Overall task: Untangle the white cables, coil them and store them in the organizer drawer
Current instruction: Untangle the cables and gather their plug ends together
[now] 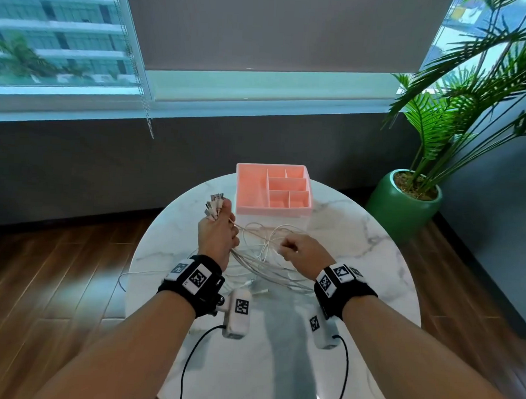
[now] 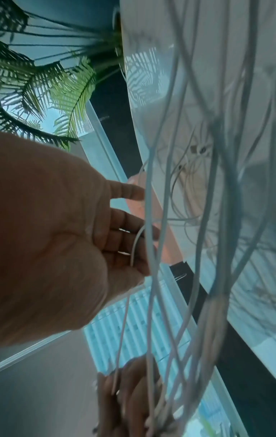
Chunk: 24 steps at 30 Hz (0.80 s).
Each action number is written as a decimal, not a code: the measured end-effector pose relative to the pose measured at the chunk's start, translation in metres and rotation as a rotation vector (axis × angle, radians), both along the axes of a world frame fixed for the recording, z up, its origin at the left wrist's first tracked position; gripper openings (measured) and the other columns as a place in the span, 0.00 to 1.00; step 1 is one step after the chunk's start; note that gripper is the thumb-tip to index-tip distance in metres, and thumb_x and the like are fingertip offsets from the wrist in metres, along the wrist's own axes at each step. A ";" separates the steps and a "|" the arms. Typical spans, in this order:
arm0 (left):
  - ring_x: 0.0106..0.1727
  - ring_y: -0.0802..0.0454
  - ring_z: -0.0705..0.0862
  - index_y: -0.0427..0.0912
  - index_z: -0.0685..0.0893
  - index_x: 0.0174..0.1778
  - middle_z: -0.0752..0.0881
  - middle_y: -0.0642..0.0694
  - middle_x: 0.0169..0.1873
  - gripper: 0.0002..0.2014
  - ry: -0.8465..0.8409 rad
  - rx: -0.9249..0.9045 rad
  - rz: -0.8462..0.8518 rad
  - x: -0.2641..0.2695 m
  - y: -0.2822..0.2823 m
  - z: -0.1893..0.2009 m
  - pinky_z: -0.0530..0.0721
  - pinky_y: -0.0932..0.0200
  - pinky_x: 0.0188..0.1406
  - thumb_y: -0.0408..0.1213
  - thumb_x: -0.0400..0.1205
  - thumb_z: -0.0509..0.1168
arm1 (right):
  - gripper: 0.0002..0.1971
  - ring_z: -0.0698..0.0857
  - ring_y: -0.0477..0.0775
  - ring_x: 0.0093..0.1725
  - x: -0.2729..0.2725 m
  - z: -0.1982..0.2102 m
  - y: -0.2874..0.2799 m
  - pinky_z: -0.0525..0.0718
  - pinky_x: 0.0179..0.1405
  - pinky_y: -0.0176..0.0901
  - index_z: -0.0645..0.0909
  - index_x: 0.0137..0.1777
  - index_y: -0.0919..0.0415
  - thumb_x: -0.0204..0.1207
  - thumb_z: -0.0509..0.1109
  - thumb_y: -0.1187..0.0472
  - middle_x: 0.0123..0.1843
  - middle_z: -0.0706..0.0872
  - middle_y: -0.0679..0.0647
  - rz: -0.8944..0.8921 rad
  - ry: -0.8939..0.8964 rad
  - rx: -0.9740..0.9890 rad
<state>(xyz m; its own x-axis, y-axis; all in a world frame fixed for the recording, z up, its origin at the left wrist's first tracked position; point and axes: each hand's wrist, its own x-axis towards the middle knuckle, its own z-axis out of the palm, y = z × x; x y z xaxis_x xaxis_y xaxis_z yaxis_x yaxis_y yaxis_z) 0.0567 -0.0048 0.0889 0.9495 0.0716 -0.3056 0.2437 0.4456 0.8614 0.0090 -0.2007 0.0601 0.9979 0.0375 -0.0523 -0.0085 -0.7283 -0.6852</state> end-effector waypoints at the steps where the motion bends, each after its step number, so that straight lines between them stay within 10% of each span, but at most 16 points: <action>1: 0.22 0.58 0.66 0.46 0.76 0.37 0.73 0.52 0.26 0.15 -0.003 -0.005 0.007 0.000 0.000 0.000 0.61 0.66 0.16 0.46 0.87 0.68 | 0.08 0.84 0.58 0.43 -0.003 -0.005 -0.006 0.79 0.46 0.49 0.83 0.41 0.62 0.80 0.69 0.59 0.40 0.87 0.57 -0.016 0.009 -0.037; 7: 0.29 0.57 0.75 0.46 0.79 0.41 0.81 0.51 0.27 0.13 -0.055 0.044 -0.052 -0.005 -0.005 -0.004 0.69 0.63 0.22 0.49 0.87 0.67 | 0.07 0.88 0.52 0.52 -0.011 -0.028 -0.019 0.84 0.57 0.48 0.87 0.49 0.59 0.81 0.67 0.62 0.50 0.91 0.51 -0.025 0.125 -0.026; 14: 0.21 0.51 0.71 0.44 0.73 0.34 0.64 0.49 0.22 0.19 -0.058 -0.138 -0.094 -0.006 -0.002 -0.005 0.89 0.48 0.35 0.51 0.87 0.65 | 0.09 0.86 0.50 0.33 0.005 0.014 -0.004 0.85 0.42 0.46 0.88 0.49 0.56 0.84 0.66 0.57 0.31 0.87 0.50 -0.149 -0.115 0.247; 19: 0.22 0.56 0.59 0.49 0.75 0.36 0.61 0.50 0.26 0.17 -0.022 -0.138 -0.049 -0.002 0.004 0.001 0.64 0.63 0.20 0.52 0.86 0.67 | 0.04 0.74 0.40 0.27 0.014 0.033 0.001 0.76 0.32 0.32 0.84 0.45 0.55 0.80 0.71 0.57 0.28 0.78 0.43 -0.061 -0.200 0.105; 24: 0.21 0.56 0.58 0.49 0.69 0.33 0.64 0.52 0.23 0.20 -0.003 -0.134 -0.046 0.003 0.013 0.006 0.56 0.65 0.17 0.50 0.87 0.67 | 0.06 0.86 0.56 0.44 0.004 -0.022 -0.026 0.81 0.45 0.45 0.84 0.43 0.57 0.79 0.68 0.65 0.41 0.88 0.52 -0.158 0.018 -0.177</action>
